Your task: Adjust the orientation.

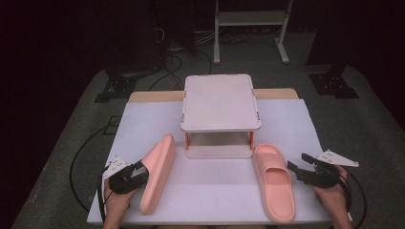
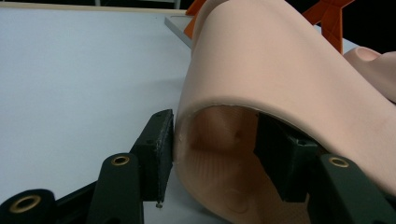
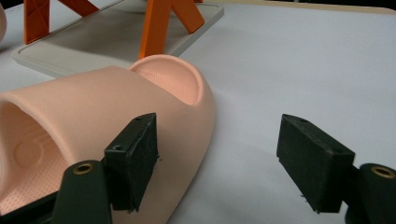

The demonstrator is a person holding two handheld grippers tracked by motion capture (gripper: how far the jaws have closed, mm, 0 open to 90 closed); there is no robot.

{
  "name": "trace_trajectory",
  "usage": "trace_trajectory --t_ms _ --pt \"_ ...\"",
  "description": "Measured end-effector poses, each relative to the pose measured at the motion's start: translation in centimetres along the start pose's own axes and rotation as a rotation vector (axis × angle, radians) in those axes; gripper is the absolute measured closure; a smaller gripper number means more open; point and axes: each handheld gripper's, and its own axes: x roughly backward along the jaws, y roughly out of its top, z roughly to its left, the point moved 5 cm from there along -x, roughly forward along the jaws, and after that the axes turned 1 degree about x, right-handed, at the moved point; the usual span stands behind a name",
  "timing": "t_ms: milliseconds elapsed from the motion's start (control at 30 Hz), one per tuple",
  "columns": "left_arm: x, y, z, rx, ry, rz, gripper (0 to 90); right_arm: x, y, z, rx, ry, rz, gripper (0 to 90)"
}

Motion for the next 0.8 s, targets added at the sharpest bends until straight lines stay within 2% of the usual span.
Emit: trace_trajectory --t_ms 800 --pt "-0.3 0.28 -0.94 -0.01 -0.018 -0.009 45.1 0.13 -0.06 0.03 -0.002 0.008 -0.001 28.6"
